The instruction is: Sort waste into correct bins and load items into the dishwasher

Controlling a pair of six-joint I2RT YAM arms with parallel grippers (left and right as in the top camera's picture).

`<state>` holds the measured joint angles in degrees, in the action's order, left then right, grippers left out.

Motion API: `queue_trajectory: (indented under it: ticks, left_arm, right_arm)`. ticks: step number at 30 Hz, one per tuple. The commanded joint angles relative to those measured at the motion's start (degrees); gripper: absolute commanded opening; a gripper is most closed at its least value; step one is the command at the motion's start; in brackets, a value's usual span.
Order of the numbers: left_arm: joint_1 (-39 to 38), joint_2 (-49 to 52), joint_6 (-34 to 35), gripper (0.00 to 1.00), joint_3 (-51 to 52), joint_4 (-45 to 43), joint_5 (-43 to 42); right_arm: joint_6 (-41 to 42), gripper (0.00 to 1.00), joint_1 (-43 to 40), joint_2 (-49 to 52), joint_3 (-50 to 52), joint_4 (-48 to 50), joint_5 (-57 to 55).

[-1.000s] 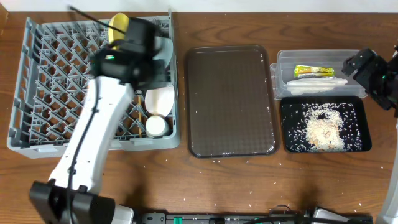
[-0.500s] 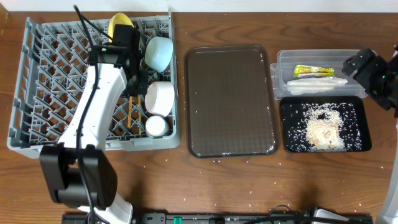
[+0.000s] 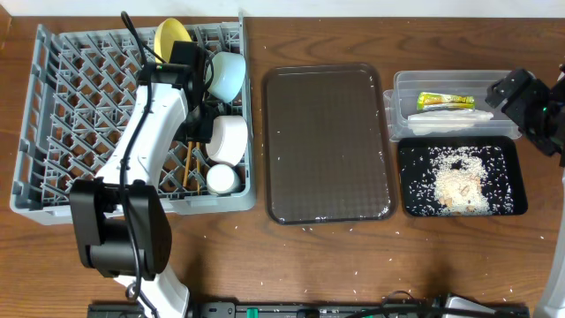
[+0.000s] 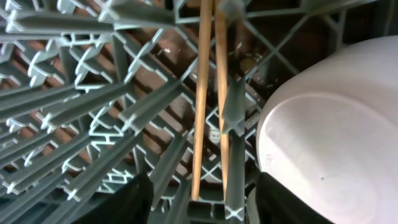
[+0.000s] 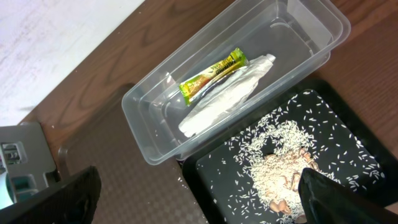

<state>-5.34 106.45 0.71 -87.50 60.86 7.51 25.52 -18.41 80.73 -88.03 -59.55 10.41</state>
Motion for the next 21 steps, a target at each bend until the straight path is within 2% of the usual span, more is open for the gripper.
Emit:
queue_trajectory:
  ticks: [1, 6, 12, 15, 21]
  left_arm:
    - [0.2, -5.2, 1.49, 0.56, -2.12, 1.05, 0.94]
    - [0.17, -14.14, 4.44, 0.64, -2.21, 2.38, -0.07]
    - [0.13, -25.88, 4.52, 0.76, -2.21, 3.87, -13.86]
    - [0.13, -30.8, 4.52, 0.84, -2.21, 5.55, -17.2]
    - [0.13, -37.29, 4.5, 0.86, -2.21, 6.43, -17.38]
  right_arm:
    - [0.79, 0.99, -0.24, -0.09, -0.09, -0.11, -0.55]
    - [0.79, 0.99, -0.24, -0.09, -0.09, -0.11, -0.55]
    - [0.79, 0.99, -0.24, -0.09, -0.09, -0.11, -0.55]
    - [0.79, 0.99, -0.24, -0.09, -0.09, -0.11, -0.55]
    - [0.79, 0.99, -0.24, -0.09, -0.09, -0.11, -0.55]
